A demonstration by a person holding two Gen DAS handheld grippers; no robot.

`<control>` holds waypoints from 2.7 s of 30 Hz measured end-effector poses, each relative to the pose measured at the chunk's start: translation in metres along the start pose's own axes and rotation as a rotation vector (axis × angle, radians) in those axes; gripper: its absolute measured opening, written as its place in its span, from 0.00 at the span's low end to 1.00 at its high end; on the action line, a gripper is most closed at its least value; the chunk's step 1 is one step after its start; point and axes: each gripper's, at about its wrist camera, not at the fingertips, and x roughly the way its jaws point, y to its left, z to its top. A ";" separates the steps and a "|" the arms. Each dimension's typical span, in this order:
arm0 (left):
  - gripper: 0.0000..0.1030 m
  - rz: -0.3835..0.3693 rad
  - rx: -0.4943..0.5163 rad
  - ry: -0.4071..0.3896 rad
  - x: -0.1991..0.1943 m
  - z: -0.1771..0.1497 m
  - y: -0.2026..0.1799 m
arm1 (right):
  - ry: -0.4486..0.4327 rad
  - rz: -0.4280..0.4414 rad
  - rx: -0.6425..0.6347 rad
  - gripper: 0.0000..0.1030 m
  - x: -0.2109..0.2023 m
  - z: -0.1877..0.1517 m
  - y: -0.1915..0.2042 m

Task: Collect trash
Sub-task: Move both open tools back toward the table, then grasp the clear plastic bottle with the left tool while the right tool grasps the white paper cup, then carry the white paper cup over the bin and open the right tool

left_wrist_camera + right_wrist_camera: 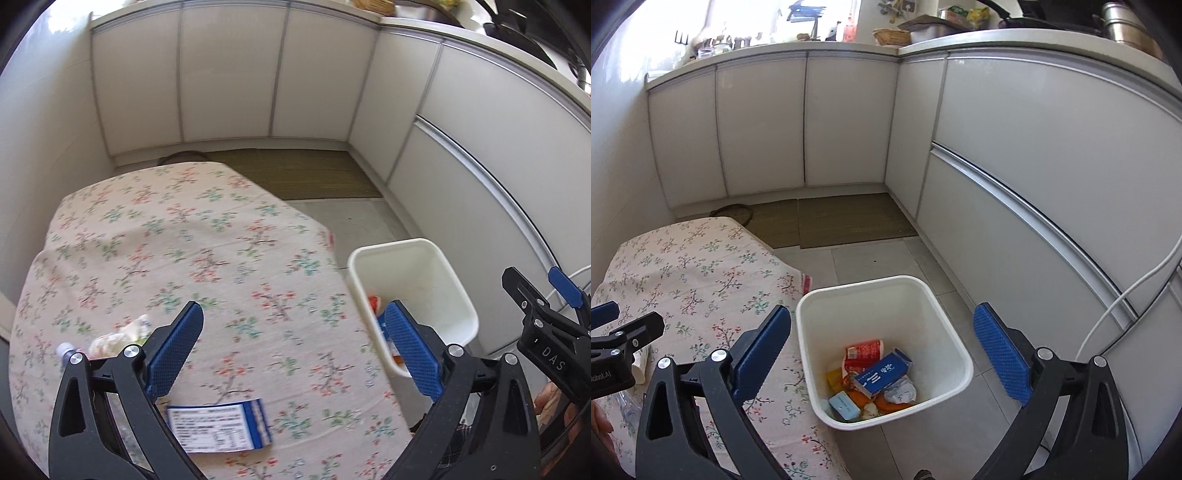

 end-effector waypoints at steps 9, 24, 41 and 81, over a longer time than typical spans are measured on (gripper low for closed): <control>0.92 0.137 -0.104 0.009 -0.018 -0.017 0.074 | -0.002 0.115 -0.081 0.93 -0.002 0.006 0.075; 0.92 0.142 -0.612 0.194 -0.009 -0.086 0.232 | 0.088 0.279 -0.230 0.93 -0.001 -0.013 0.194; 0.79 -0.031 -0.784 0.335 0.050 -0.107 0.246 | 0.269 0.309 -0.199 0.93 0.040 -0.028 0.225; 0.77 0.064 -0.591 -0.040 -0.061 -0.045 0.265 | 0.425 0.697 -0.087 0.25 0.038 -0.027 0.252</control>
